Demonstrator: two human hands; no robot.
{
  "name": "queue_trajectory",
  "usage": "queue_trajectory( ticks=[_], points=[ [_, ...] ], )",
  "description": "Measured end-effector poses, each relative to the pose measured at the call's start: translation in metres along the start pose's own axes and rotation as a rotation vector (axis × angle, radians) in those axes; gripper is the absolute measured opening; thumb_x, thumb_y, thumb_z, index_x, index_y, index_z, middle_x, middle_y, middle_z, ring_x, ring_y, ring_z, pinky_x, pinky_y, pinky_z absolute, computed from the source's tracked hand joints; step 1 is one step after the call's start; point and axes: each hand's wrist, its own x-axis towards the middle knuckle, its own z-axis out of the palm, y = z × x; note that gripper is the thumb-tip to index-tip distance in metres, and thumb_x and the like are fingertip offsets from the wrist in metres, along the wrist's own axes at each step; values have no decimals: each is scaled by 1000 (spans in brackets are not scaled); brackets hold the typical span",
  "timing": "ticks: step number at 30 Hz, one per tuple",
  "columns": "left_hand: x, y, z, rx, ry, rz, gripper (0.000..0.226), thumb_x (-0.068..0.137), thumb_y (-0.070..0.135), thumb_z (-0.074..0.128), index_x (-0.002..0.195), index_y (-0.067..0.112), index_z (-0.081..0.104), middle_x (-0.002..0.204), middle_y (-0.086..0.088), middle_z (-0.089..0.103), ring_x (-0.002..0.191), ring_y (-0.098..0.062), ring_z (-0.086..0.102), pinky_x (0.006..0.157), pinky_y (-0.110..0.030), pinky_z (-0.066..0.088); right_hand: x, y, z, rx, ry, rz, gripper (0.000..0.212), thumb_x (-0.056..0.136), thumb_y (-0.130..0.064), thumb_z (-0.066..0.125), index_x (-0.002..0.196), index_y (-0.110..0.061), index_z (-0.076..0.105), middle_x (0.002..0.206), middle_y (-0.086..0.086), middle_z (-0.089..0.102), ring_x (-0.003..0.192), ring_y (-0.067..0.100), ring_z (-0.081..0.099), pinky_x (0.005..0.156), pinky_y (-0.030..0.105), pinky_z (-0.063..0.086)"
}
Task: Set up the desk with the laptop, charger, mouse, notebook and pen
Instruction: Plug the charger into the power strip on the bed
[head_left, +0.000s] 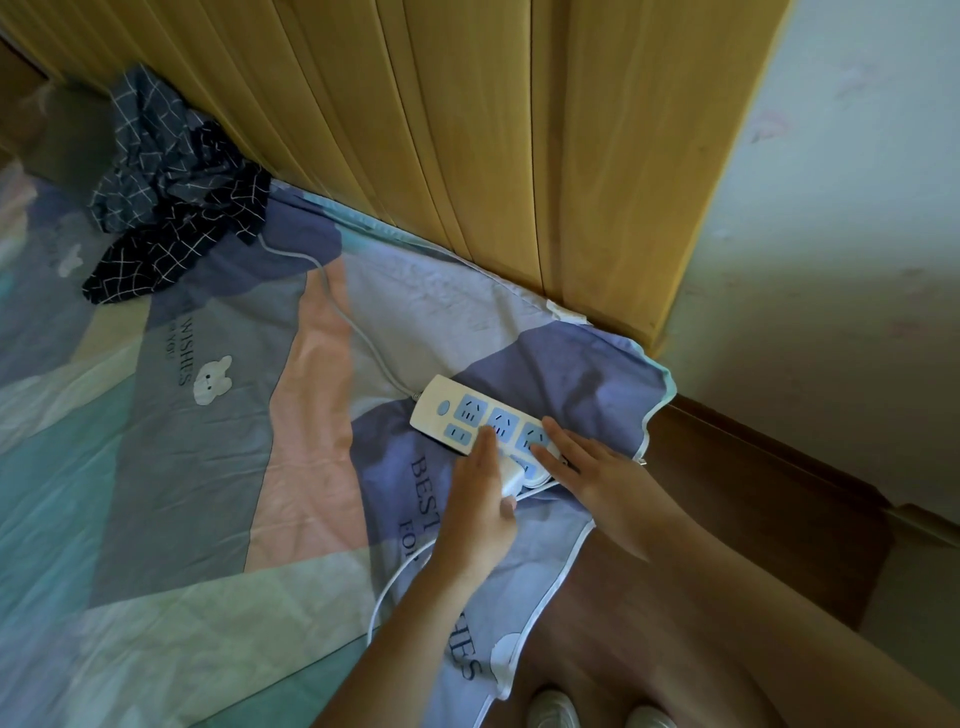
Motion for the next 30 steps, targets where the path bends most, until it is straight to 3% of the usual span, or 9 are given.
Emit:
queue_trajectory(
  ticks=[4,7,11,14,17,21,25,28,30],
  points=[
    [-1,-4,2,-20,145,-4,48,84,12,69,130,9,54,126,-9,62,116,-30,56,97,-35,44,2,-1,-2,-12,8,-8,62,69,-31,81,123,-9,62,132,21,56,102,31,66,75,38,58],
    [-2,-4,-2,106,186,-12,43,91,27,61,130,12,54,130,-6,60,111,-32,60,85,-44,53,2,-1,-2,-24,17,-15,60,69,-31,81,122,-9,63,131,20,56,102,30,67,75,37,58],
    [-3,-15,-7,163,112,-59,51,95,44,49,143,29,39,131,-3,55,111,-25,59,85,-39,50,0,-2,-1,-20,24,-5,53,78,-34,70,124,-9,60,133,21,54,103,31,66,76,38,58],
    [-5,-11,-8,47,84,-96,62,89,36,62,145,29,35,125,-3,59,112,-20,57,87,-30,45,0,-1,2,4,25,6,53,81,-33,69,127,-9,57,135,21,53,106,31,65,79,39,58],
    [-6,-9,-13,-76,209,-128,63,75,22,77,129,20,46,107,-1,69,92,-19,66,73,-26,47,0,-1,-3,13,16,3,64,71,-30,81,127,-9,57,135,22,53,105,30,65,79,38,57],
    [-8,-18,-12,156,257,83,49,64,23,86,106,19,62,84,-3,72,66,-23,67,56,-35,54,0,-2,-8,-2,4,0,66,69,-30,82,127,-10,59,134,21,53,106,29,65,79,36,57],
    [-10,-21,-10,322,295,238,62,66,29,86,116,23,51,76,-6,67,54,-23,64,42,-34,52,0,-4,-4,0,-18,20,69,69,-29,83,129,-10,56,137,20,51,108,30,64,81,38,57],
    [-8,-18,-11,390,330,330,58,68,30,84,116,21,54,71,-5,67,57,-23,64,44,-31,53,1,-5,-5,-7,-22,32,69,68,-30,83,129,-11,57,136,19,52,106,30,64,80,38,56],
    [-4,-11,-13,435,338,351,51,68,29,84,112,18,63,72,-5,69,63,-24,66,56,-34,56,1,-4,-3,-8,-21,32,69,67,-30,84,128,-11,57,135,19,53,104,30,65,78,37,56]
  ],
)
